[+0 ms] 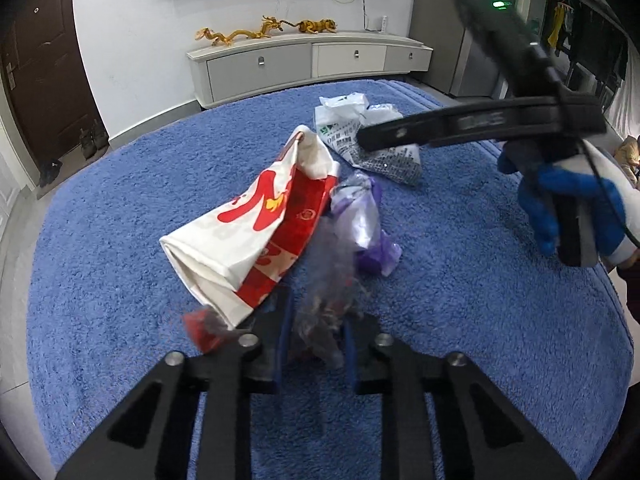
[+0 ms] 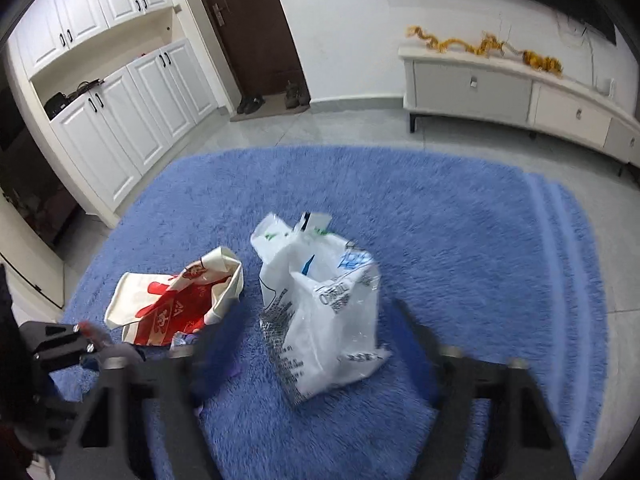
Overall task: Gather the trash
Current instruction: 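Grasp the clear plastic wrapper with the left tool while the right tool grasps the white milk bag, then carry the wrapper and milk bag to the bin and open both tools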
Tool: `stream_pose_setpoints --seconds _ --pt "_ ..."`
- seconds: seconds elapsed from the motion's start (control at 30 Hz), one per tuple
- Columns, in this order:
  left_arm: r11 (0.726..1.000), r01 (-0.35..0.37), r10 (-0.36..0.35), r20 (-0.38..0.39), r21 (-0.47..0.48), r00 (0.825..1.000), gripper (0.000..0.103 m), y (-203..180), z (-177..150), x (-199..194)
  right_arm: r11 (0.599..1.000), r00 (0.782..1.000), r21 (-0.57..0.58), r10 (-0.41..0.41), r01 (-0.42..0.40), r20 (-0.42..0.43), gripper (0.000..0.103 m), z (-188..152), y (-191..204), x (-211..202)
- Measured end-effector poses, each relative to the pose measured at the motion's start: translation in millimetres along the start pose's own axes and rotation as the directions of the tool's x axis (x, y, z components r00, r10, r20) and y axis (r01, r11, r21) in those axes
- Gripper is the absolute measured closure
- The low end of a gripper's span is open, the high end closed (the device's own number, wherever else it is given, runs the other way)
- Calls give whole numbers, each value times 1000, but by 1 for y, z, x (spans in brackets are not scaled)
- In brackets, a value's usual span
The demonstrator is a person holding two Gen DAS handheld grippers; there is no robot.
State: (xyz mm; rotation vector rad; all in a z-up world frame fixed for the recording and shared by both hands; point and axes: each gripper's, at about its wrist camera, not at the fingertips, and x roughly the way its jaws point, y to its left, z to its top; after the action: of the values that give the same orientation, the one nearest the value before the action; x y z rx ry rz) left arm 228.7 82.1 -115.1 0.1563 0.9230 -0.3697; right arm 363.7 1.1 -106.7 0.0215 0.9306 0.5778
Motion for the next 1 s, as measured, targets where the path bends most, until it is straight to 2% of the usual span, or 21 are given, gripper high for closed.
stream_pose_setpoints --seconds 0.1,0.27,0.43,0.67,0.83,1.0 --pt "1000 3 -3 11 -9 1000 94 -4 -2 -4 999 999 -7 -37 37 2 62 -8 1 0" --pt "998 47 -45 30 -53 999 98 -14 -7 -17 997 998 42 -58 58 19 66 -32 -15 -28" --pt "995 75 -70 76 -66 995 98 -45 -12 -47 995 996 97 -47 39 80 66 -70 -25 -97" --pt "1000 13 -8 172 -27 985 98 -108 -24 -111 992 981 121 -66 44 182 66 -133 -21 -198" --pt "1000 -8 7 224 1 974 98 -149 -26 -142 981 965 158 -143 110 221 66 -188 -20 -259" --pt "996 -86 73 266 39 961 98 -183 -32 -161 962 947 209 -223 176 232 66 -233 -23 -294"
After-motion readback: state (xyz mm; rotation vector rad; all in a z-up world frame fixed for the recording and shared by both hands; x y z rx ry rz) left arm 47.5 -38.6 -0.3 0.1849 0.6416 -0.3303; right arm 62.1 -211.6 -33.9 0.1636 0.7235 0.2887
